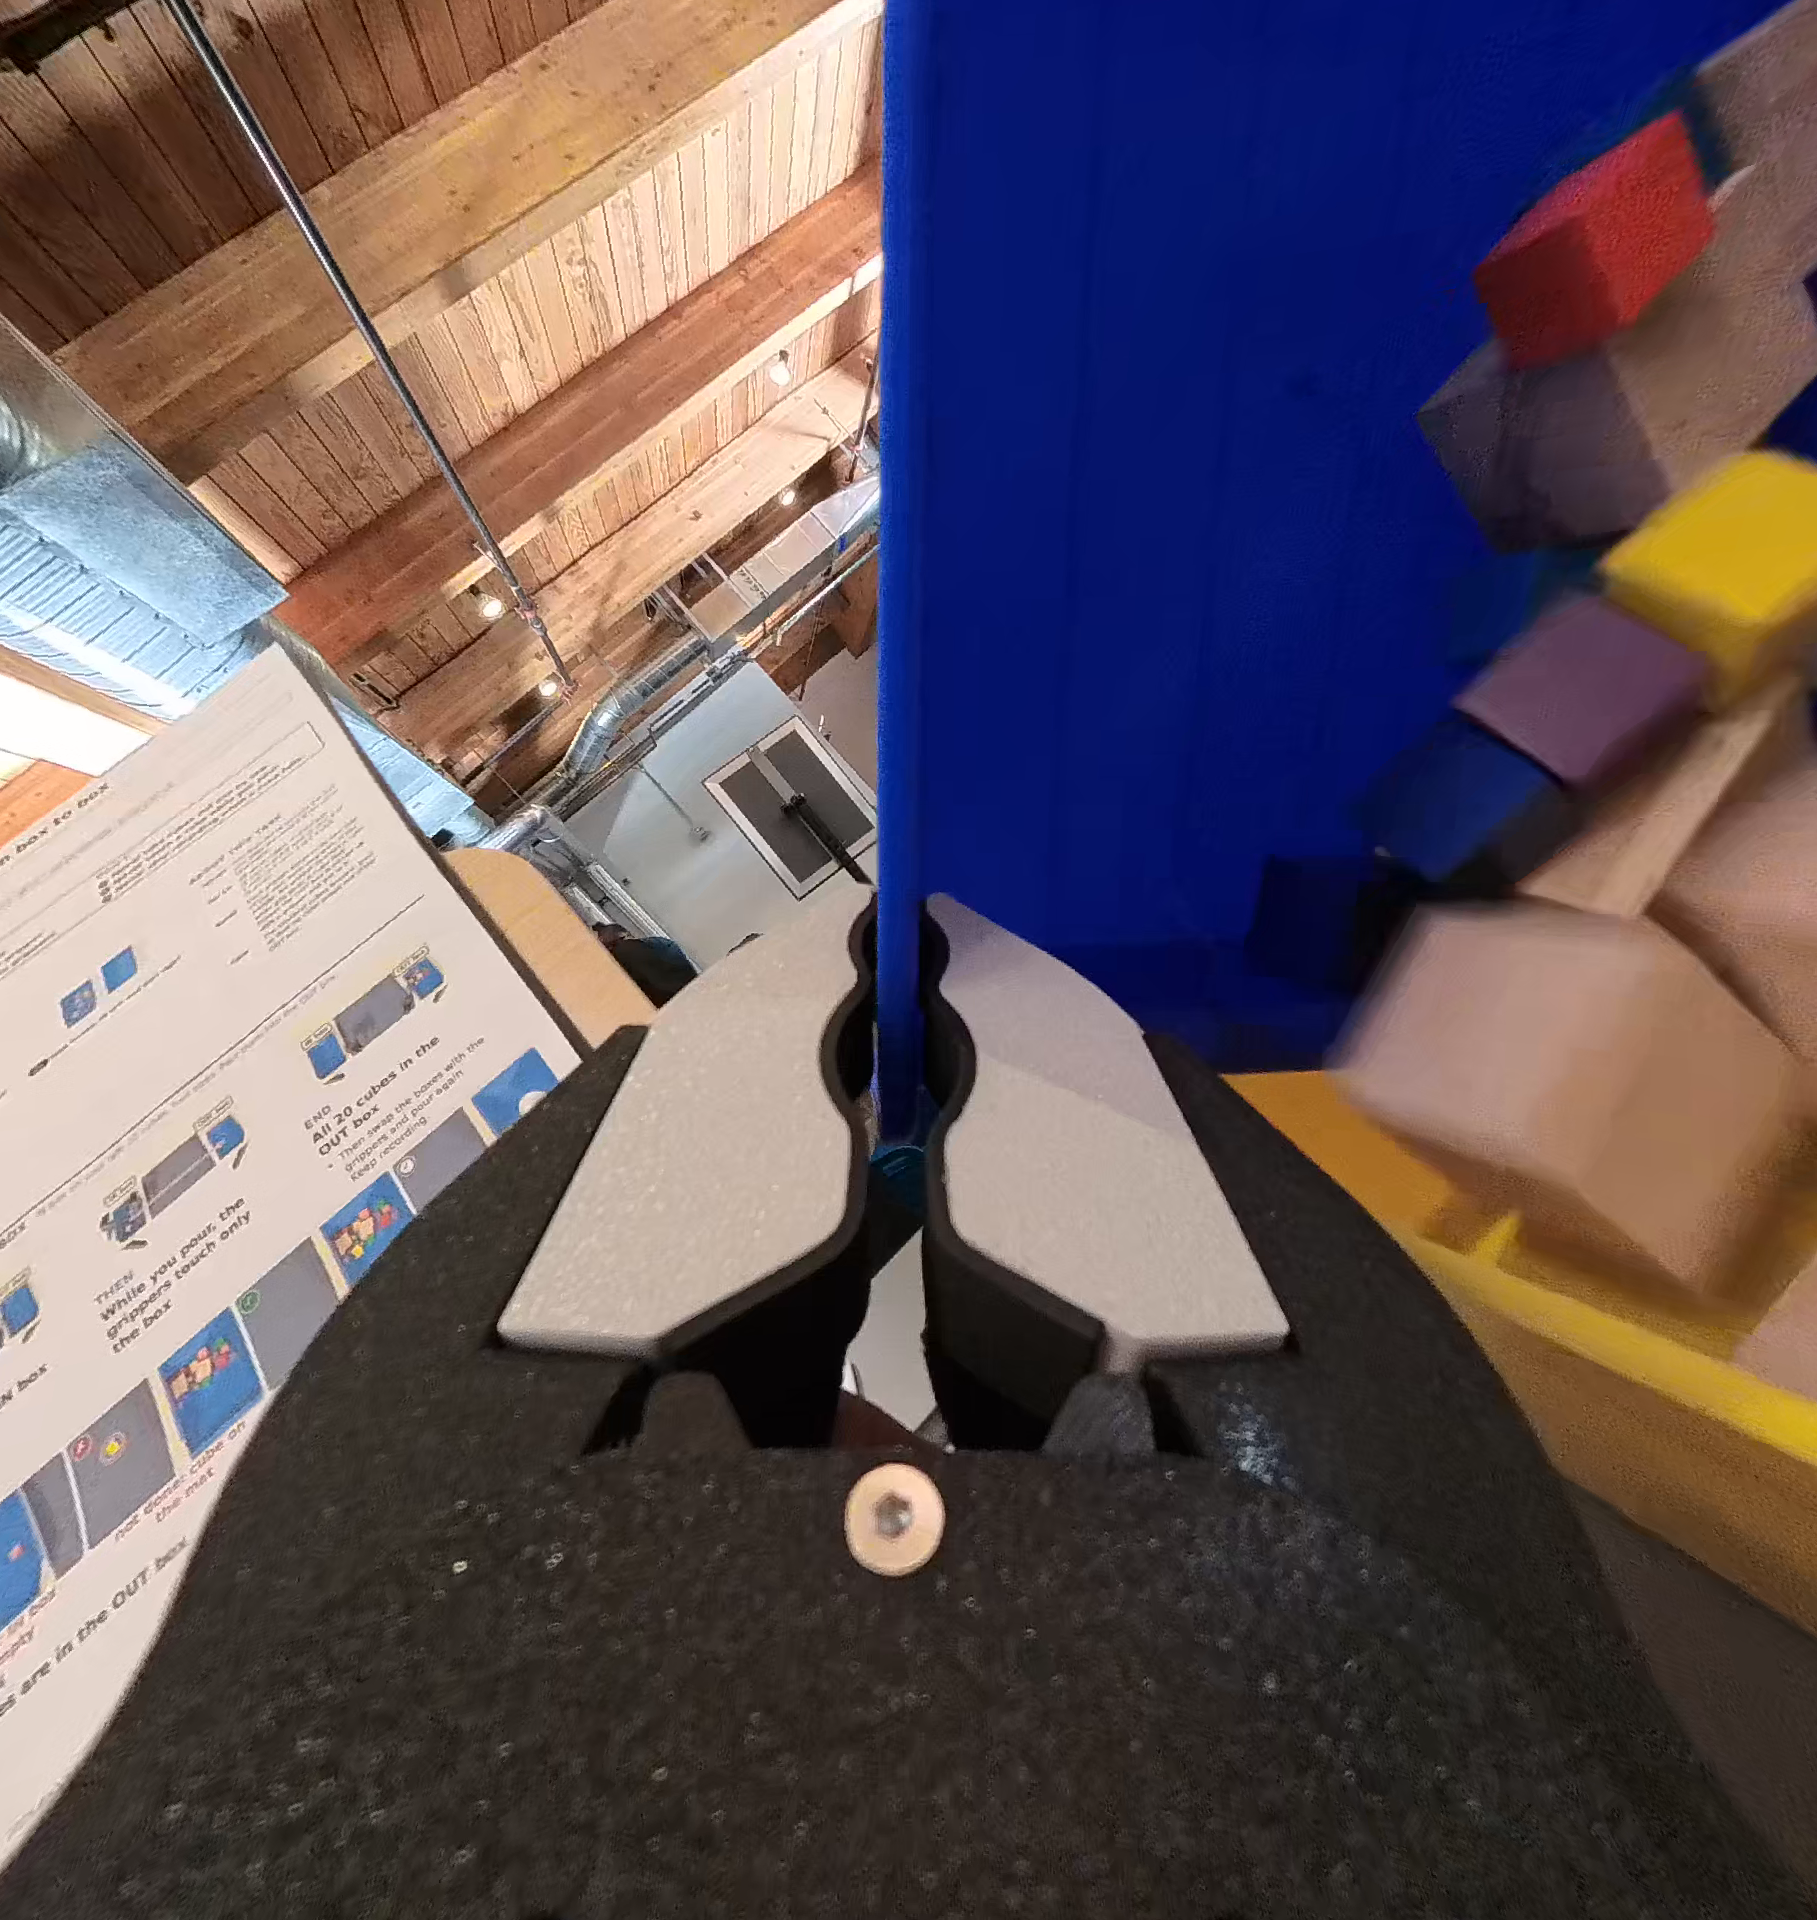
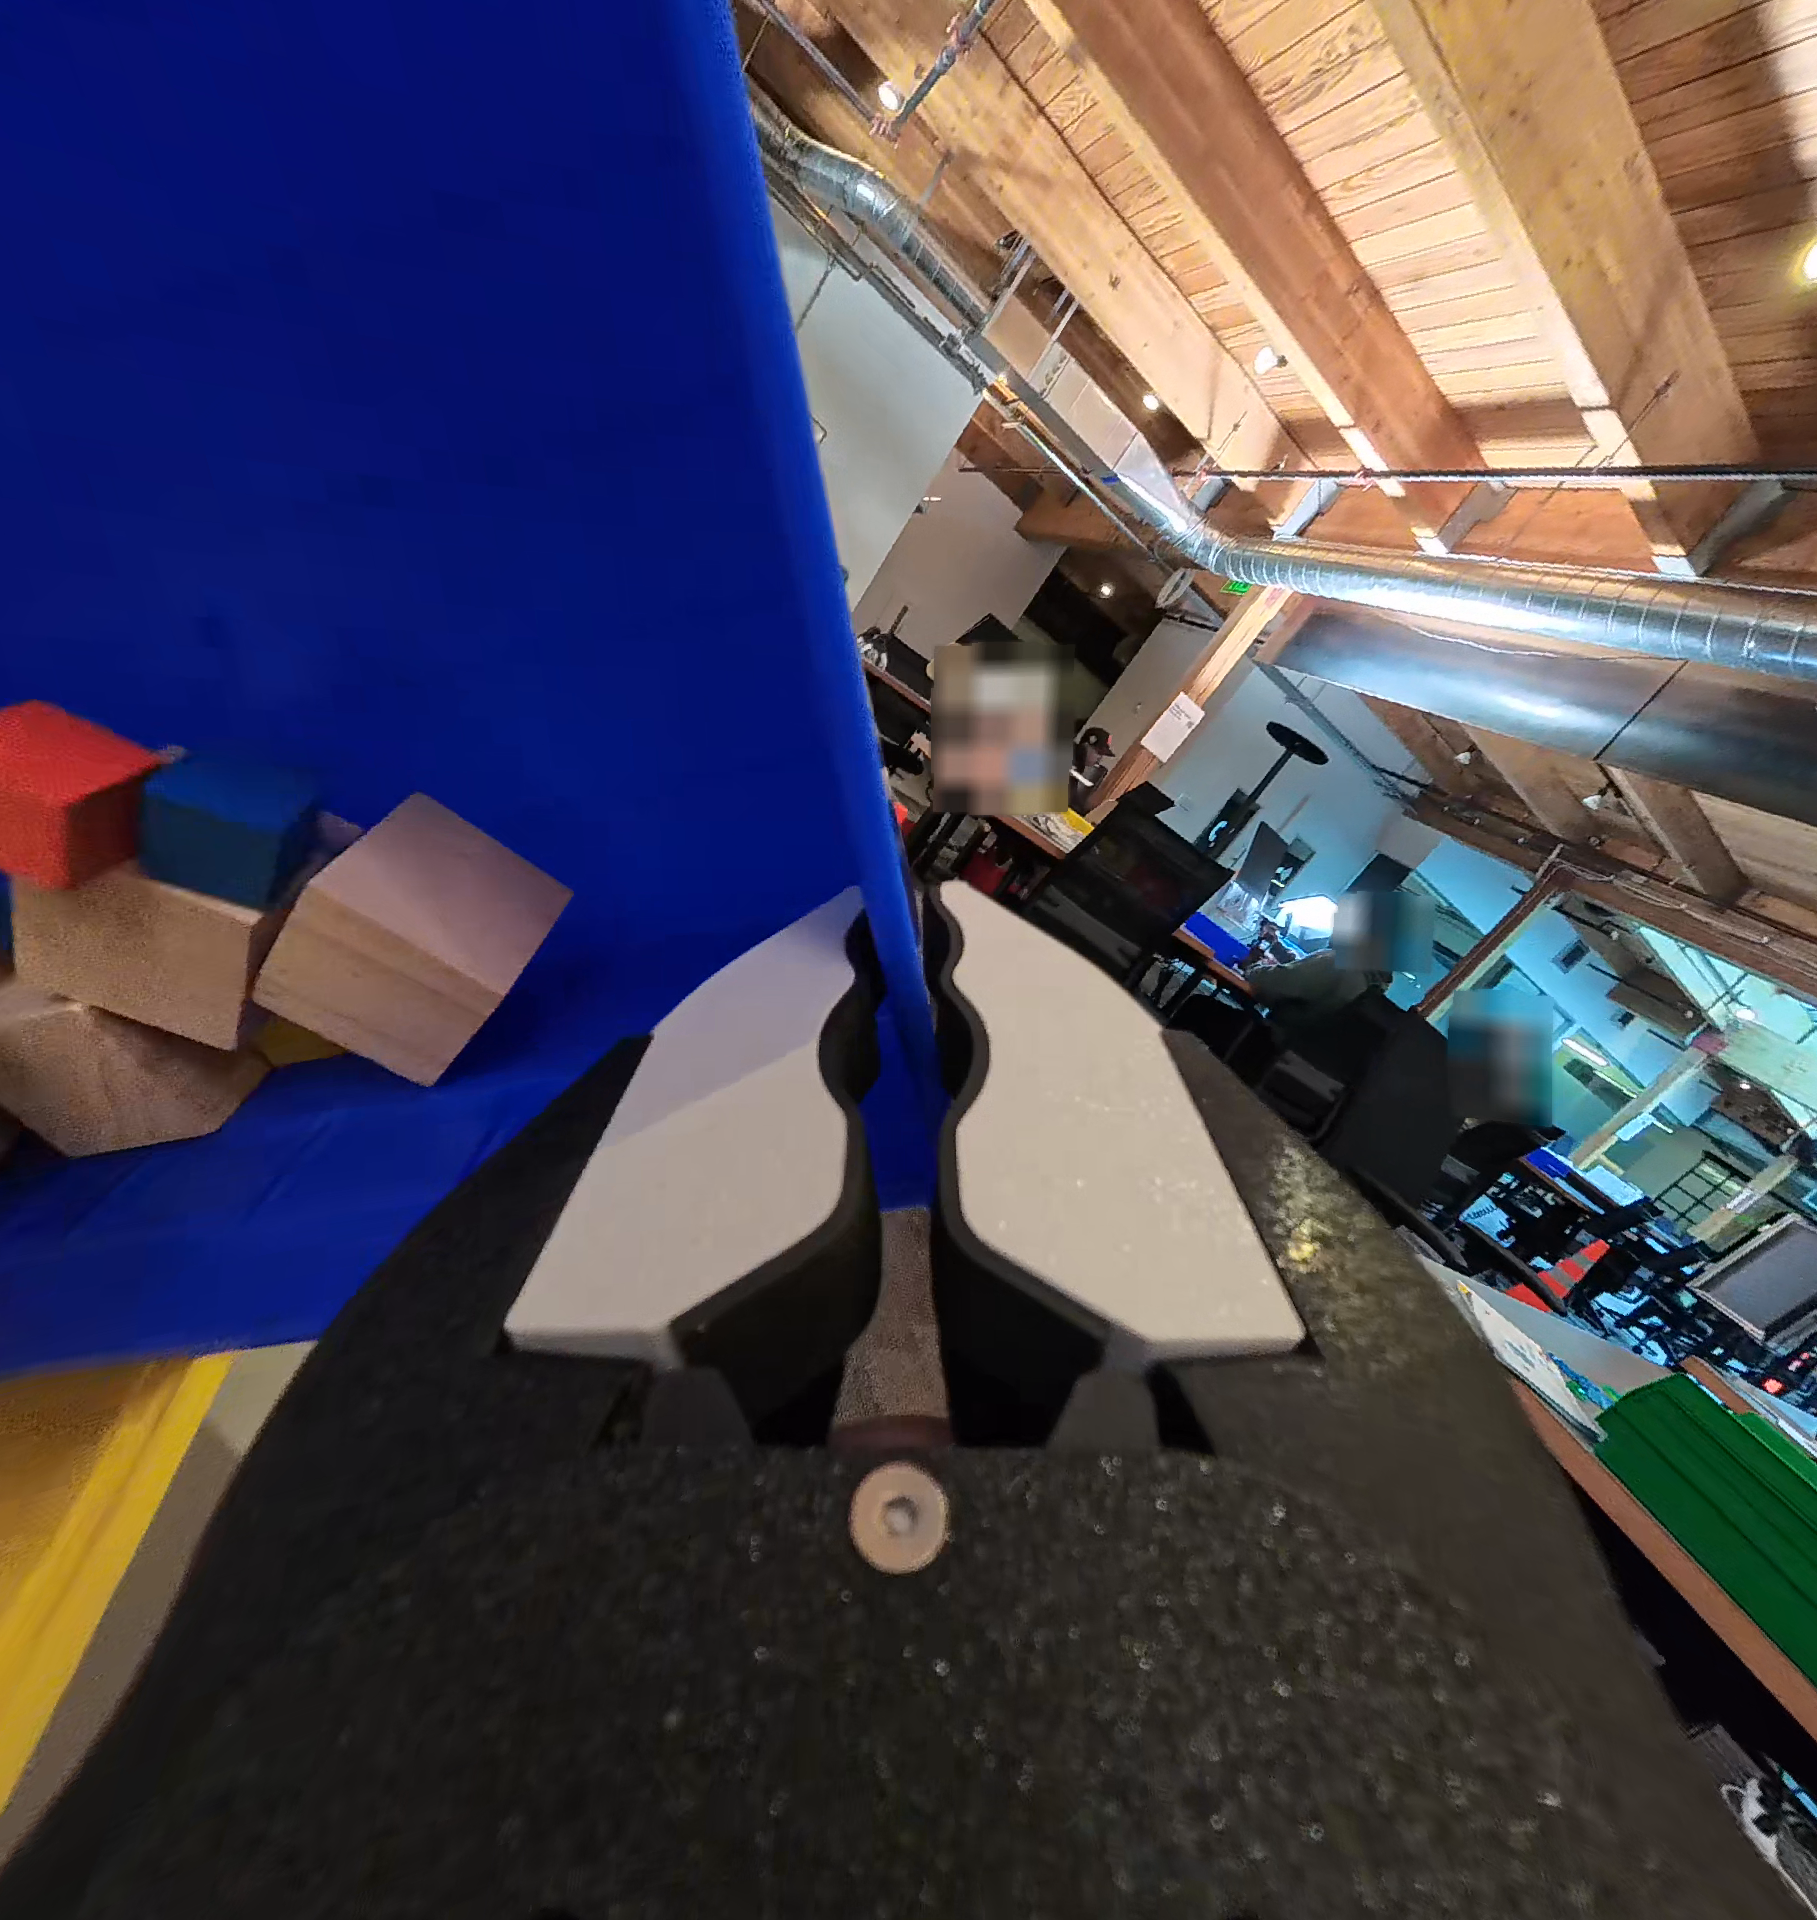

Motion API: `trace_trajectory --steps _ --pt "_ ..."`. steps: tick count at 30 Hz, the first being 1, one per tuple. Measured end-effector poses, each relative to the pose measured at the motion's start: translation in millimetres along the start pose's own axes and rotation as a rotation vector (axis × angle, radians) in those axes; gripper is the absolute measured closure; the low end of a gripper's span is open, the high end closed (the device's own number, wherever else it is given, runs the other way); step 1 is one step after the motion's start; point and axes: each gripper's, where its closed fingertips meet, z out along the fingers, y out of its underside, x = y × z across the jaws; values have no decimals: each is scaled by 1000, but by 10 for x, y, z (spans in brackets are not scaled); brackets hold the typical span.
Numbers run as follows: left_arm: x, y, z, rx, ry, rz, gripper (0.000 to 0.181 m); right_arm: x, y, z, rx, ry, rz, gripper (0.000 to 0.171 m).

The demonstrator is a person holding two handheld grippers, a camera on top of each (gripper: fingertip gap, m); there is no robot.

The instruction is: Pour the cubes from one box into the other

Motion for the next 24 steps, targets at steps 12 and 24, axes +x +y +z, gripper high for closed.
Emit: trace_trajectory --steps 12,24 --pt "-165 -26 183 -13 -63 -2 178 69 -195 197 63 27 -24 166" --pt "-768 -484 509 69 -196 0 178 452 -851 309 204 107 -98 167"
